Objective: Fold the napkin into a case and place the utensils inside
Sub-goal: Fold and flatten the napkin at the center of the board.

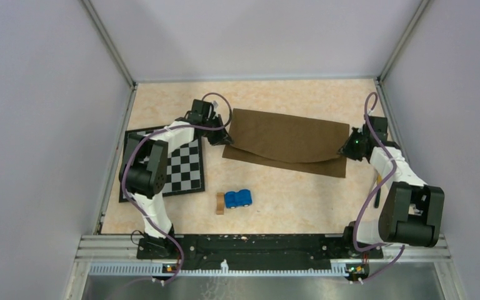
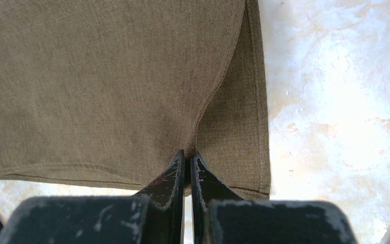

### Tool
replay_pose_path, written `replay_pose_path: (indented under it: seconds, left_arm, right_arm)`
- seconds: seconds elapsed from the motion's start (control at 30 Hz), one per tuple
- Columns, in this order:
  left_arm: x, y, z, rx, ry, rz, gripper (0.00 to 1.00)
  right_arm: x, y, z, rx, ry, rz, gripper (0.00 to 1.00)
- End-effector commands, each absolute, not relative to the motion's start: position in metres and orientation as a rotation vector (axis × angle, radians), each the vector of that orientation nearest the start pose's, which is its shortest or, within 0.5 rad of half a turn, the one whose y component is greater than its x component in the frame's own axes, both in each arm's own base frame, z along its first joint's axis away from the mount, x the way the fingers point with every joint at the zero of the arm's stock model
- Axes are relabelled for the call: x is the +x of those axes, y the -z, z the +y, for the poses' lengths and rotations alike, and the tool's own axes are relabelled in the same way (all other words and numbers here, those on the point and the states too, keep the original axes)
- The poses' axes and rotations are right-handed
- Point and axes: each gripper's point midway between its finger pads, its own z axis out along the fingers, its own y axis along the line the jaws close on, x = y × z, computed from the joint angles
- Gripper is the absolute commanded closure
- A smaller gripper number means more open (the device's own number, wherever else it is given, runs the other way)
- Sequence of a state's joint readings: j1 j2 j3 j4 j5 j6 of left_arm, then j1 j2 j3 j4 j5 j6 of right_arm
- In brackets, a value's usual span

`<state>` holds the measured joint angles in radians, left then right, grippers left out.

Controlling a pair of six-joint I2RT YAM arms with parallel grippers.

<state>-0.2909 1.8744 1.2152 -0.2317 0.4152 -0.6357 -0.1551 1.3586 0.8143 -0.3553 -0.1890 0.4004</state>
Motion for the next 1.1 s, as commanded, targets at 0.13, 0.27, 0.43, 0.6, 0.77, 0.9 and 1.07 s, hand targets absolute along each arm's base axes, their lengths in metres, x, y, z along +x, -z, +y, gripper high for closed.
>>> replay_pose_path:
  seconds: [0.13,0.27,0.43,0.6,0.77,0.9,1.07]
  left_arm:
    - [0.400,-0.127,-0.222,-0.121,0.936,2.420,1.00]
    - [0.391,-0.127,-0.223,-0.111,0.949,2.427,1.00]
    - [0.375,-0.113,-0.227,-0.108,0.977,2.465,1.00]
    - [0.368,-0.099,-0.234,-0.100,0.975,2.501,1.00]
    - [0.370,-0.086,-0.230,-0.115,0.928,2.528,1.00]
    - [0.370,-0.074,-0.226,-0.127,0.886,2.555,1.00]
    - [0.374,-0.065,-0.220,-0.135,0.827,2.579,1.00]
  right_arm:
    - [0.335,-0.117,-0.014,0.568,-0.287,2.324,1.00]
    - [0.330,-0.120,-0.014,0.571,-0.283,2.322,1.00]
    - [0.321,-0.115,-0.015,0.579,-0.268,2.335,1.00]
    - [0.324,-0.106,-0.020,0.589,-0.257,2.341,1.00]
    - [0.324,-0.097,-0.019,0.589,-0.263,2.357,1.00]
    - [0.321,-0.088,-0.019,0.591,-0.260,2.370,1.00]
    - [0.319,-0.078,-0.016,0.593,-0.274,2.390,1.00]
